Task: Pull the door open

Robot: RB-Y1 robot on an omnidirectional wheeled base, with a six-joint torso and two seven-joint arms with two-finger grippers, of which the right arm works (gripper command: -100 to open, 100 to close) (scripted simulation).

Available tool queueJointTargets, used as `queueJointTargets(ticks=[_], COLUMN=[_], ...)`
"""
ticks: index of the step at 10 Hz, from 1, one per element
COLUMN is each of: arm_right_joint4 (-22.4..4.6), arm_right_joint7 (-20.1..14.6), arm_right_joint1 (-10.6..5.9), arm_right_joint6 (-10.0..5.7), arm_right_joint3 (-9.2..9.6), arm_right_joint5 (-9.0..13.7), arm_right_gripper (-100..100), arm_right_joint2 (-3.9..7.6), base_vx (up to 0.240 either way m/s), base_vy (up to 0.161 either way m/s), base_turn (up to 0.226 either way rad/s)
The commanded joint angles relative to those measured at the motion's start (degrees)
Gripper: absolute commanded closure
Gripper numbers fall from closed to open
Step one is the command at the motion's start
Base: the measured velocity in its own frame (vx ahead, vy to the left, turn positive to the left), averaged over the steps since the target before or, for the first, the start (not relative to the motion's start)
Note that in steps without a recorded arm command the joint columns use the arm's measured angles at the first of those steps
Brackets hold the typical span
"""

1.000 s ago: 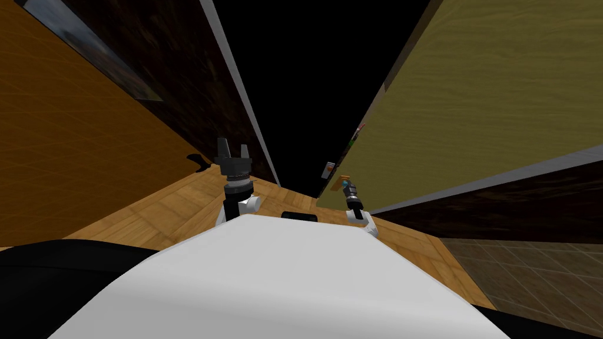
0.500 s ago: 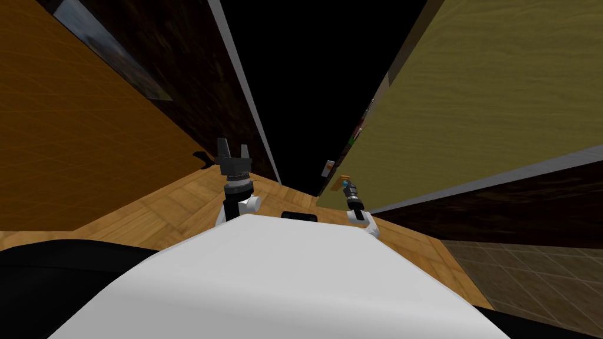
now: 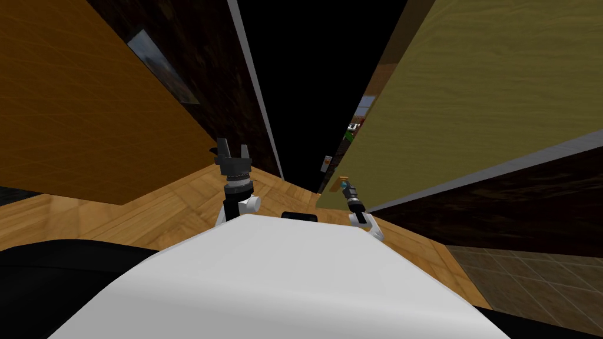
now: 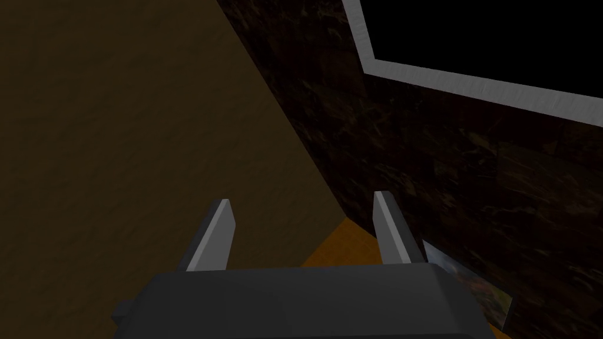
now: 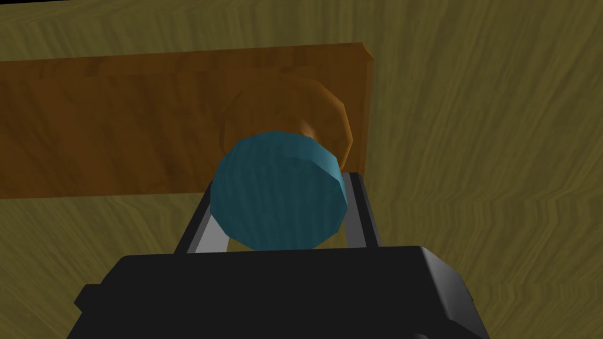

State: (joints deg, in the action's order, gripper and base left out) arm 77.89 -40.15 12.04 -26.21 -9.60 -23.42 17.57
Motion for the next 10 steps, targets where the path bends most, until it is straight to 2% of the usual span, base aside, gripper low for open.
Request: queueJointTargets(ticks=[1, 2, 3, 4, 9, 10], arm_right_joint4=[0.3, 0.5, 0.5, 0.4, 0.3, 0.3], arm_right_joint7=[-1.5, -2.2, -1.7, -2.8, -5.5, -5.8], arm_right_joint1=[0.91, 1.29, 1.16, 2.03, 3.98, 4.16], arm_right_joint6=[-1.73, -2.29, -1.44, -2.88, -7.37, -7.81], arm_right_joint3=[1.24, 1.74, 1.11, 1.52, 2.14, 2.19], arm_right_joint5=[-0.4, -0.6, -0.4, -0.8, -1.6, -1.7], arm_right_gripper=[100, 100, 100, 100, 100, 100], arm_right_joint2=[0.84, 1.38, 1.33, 2.07, 4.52, 4.75], base_vx=[-0.228, -0.22, -0.101, -0.129, -0.208, -0.167], base_vy=[-0.111, -0.121, -0.055, -0.024, -0.087, -0.086], base_turn=[0.147, 0.138, 0.026, 0.1, 0.118, 0.078])
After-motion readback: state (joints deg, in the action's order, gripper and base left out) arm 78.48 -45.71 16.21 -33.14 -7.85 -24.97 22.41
